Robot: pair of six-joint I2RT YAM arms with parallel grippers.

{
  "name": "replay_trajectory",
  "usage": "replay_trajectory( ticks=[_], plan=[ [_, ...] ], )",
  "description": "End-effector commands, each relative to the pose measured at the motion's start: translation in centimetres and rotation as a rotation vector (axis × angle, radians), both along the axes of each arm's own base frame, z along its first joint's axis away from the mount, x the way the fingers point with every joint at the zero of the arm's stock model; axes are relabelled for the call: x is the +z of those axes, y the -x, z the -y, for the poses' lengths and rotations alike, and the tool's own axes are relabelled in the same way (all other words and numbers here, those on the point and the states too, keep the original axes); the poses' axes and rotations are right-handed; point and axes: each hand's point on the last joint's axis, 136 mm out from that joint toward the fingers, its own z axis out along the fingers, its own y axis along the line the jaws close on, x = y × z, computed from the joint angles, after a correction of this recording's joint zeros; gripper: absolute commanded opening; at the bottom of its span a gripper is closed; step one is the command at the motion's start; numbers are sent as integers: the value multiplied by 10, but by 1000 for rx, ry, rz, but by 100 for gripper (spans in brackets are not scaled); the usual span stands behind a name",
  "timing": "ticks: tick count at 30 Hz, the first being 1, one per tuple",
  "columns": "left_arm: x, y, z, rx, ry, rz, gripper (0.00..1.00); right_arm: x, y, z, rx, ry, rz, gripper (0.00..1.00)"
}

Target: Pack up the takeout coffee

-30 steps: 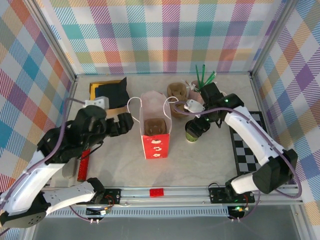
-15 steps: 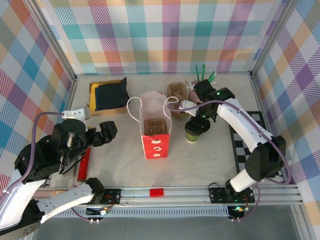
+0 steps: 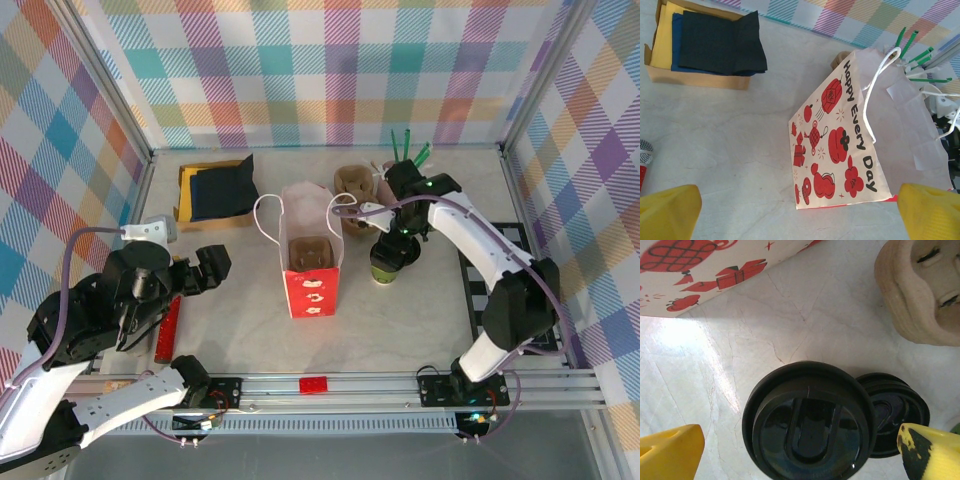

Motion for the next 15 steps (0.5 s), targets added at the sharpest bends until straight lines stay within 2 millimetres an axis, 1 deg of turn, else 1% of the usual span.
replay_trajectory(
  ticks=[1,3,10,15],
  plan=[
    [-5,4,-9,19,-19,0,100,-6,-1,-1,25,-2,-12,99],
    [-6,5,-11,22,-18,1,100,-10,-1,1,28,7,-11,99],
    [-11,5,-11,23,-21,-4,100,-16,-3,4,28,23,-3,99],
    [-10,5,-12,25,-21,0,100,-21,-3,3,26,29,-29,99]
  ],
)
